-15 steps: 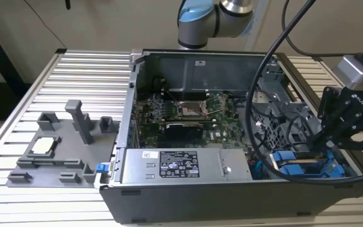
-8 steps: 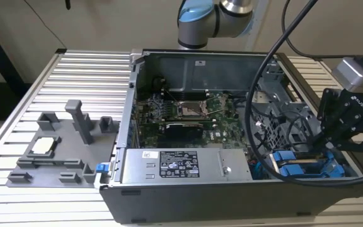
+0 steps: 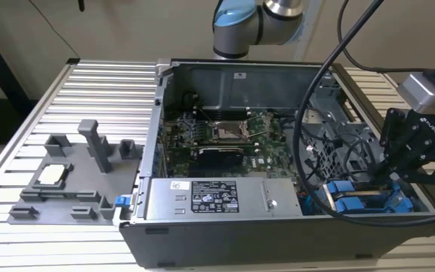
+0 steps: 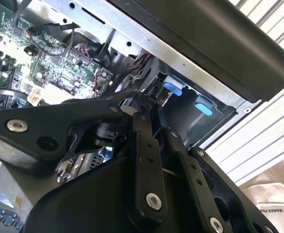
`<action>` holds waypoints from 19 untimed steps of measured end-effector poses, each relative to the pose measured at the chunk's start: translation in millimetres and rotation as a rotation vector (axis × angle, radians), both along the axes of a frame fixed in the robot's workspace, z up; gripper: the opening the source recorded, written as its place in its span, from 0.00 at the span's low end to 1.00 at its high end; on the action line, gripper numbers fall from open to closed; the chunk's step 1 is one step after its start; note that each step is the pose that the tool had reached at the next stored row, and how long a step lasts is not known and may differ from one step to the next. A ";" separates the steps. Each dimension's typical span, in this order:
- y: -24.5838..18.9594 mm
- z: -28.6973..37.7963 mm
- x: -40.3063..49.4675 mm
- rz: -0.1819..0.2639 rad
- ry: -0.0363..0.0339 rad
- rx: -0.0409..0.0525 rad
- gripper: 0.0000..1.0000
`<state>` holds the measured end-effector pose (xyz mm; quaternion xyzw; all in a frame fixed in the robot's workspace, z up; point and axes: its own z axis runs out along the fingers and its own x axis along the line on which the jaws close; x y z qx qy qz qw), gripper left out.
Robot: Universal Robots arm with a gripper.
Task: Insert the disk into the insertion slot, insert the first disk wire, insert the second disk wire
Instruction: 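Insert the first disk wire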
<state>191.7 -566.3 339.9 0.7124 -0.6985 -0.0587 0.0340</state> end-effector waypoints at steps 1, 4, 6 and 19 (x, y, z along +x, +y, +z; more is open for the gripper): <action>0.0 -0.4 0.0 0.000 -0.0001 0.0004 0.19; -0.1 -1.8 0.4 0.000 -0.0001 0.0045 0.19; -0.2 -2.8 0.6 -0.001 0.0001 0.0101 0.19; -3.6 -10.3 1.0 -0.003 0.0001 0.0187 0.19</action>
